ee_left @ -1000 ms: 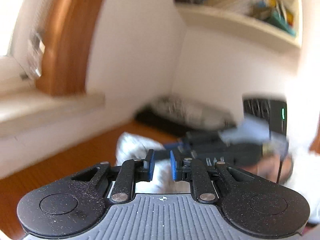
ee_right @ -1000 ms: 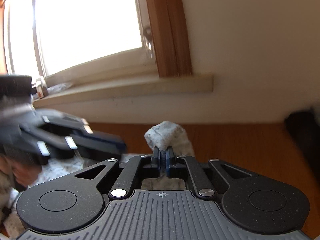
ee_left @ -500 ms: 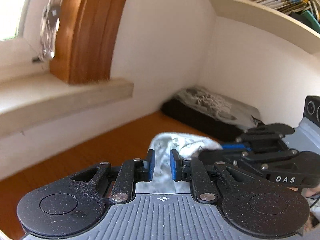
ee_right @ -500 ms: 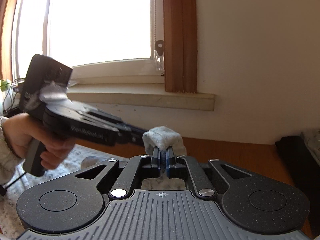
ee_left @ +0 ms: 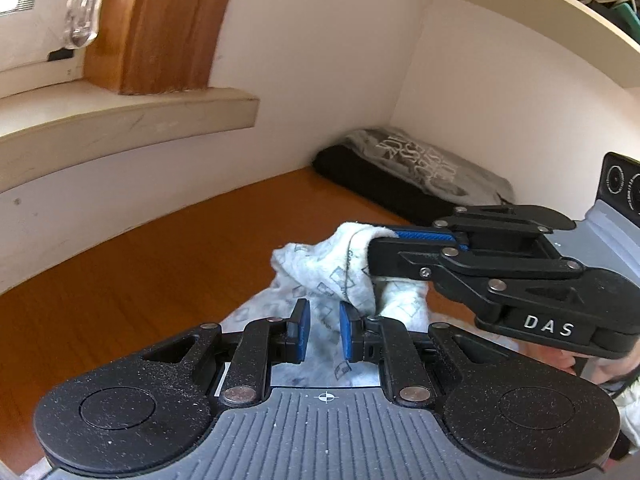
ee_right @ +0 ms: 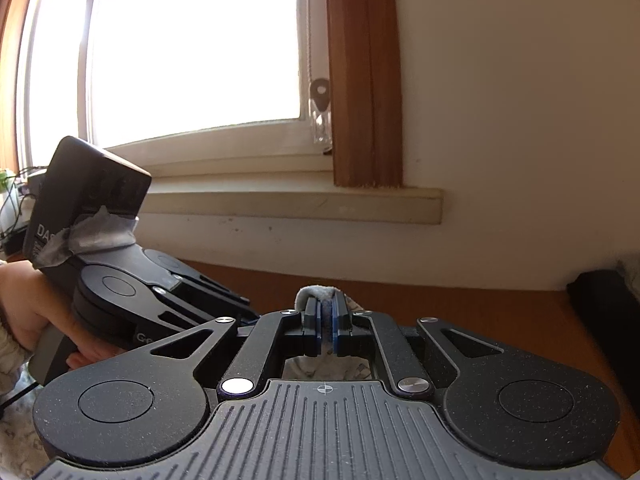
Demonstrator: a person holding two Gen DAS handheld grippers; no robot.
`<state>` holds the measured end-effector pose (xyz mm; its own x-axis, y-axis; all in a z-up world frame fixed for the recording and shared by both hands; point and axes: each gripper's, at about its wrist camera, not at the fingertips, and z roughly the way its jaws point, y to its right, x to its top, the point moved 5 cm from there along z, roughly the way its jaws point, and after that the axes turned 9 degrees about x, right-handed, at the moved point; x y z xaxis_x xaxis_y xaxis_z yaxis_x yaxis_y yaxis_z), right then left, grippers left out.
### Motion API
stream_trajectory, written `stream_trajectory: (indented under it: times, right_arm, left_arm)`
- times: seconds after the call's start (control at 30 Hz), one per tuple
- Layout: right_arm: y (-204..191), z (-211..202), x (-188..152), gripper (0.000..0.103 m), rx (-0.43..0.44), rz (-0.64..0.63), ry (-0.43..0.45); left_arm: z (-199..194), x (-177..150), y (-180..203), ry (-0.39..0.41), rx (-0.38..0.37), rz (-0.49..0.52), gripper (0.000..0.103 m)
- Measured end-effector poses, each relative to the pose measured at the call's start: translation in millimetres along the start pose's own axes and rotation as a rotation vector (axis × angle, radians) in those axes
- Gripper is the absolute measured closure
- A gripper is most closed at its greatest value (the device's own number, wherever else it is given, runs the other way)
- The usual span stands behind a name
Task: Fold clothes
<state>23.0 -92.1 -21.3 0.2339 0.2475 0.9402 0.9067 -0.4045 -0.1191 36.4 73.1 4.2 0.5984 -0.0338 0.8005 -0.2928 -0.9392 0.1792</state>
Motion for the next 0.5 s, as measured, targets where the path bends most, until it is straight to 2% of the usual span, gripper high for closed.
stream_trajectory:
  times: [0.07, 0.1, 0.17, 0.27, 0.33, 0.37, 0.4, 0.5]
  right_arm:
    - [-2.2, 4.4, -1.5, 0.087, 0.034, 0.011, -0.021]
    - [-3.0, 2.8, -1.3, 0.071, 0.052, 0.017, -0.019]
    - [-3.9, -5.5, 0.4, 0.058, 0.086, 0.032, 0.002]
    - [2.4, -28.5, 5.7, 0.059, 0.123, 0.062, 0.060]
    - [9.1, -42.5, 9.3, 0.061, 0.097, 0.063, 0.099]
    - [12.1, -47.2, 10.7, 0.070, 0.084, 0.061, 0.113]
    - [15.3, -48.7, 11.4, 0.077, 0.062, 0.060, 0.108]
    - [23.6, -41.3, 8.5, 0.083, -0.007, 0.058, 0.033]
  left_arm:
    - [-3.0, -2.0, -4.5, 0.000, 0.007, -0.004, 0.087]
    - [-4.5, -3.0, -6.7, 0.000, 0.011, -0.007, 0.087]
    - [-8.2, -2.7, -11.1, -0.002, 0.014, -0.024, 0.087]
    - [-8.5, -3.0, -12.7, -0.004, 0.013, -0.026, 0.087]
    - [-8.2, -3.3, -12.5, -0.005, 0.012, -0.024, 0.087]
    - [-8.1, -3.5, -12.4, -0.006, 0.012, -0.022, 0.087]
    - [-8.0, -3.7, -12.3, -0.006, 0.012, -0.021, 0.087]
    - [-7.7, -4.2, -12.0, -0.007, 0.011, -0.017, 0.087]
